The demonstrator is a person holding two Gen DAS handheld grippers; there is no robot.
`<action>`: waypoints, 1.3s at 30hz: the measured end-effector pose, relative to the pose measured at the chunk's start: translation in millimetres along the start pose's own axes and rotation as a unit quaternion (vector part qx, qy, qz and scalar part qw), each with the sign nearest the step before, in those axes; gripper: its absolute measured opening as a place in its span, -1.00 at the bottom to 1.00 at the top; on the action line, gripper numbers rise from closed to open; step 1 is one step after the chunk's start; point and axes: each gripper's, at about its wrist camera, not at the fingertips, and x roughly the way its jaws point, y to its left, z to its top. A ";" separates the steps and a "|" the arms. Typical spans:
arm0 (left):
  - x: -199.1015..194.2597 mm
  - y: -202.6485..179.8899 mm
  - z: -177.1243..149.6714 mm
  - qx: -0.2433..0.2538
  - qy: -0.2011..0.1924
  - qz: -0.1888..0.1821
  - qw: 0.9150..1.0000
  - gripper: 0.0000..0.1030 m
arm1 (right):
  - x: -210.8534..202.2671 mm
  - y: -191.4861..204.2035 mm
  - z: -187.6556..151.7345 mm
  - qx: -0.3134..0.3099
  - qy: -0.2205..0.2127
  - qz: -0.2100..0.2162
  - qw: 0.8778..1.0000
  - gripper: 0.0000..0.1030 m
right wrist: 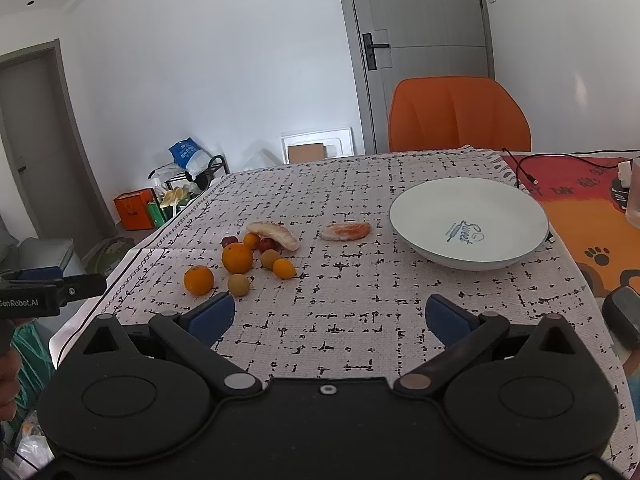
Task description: Organize fruits
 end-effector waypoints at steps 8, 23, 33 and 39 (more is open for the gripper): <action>-1.4 0.9 -0.1 0.001 0.000 0.001 1.000 1.00 | 0.6 -0.2 -0.9 0.001 0.002 0.001 1.000 1.00; 0.3 2.8 -0.3 -0.001 -0.001 0.005 1.000 1.00 | 1.5 1.5 -1.3 0.000 0.002 0.002 1.000 1.00; 6.7 3.3 -0.3 0.000 -0.008 0.012 1.000 1.00 | 7.6 -2.4 0.3 -0.008 0.003 -0.005 1.000 1.00; 18.7 3.5 2.5 -0.008 -0.007 0.002 1.000 1.00 | 17.4 -6.5 4.1 -0.005 -0.001 0.003 1.000 1.00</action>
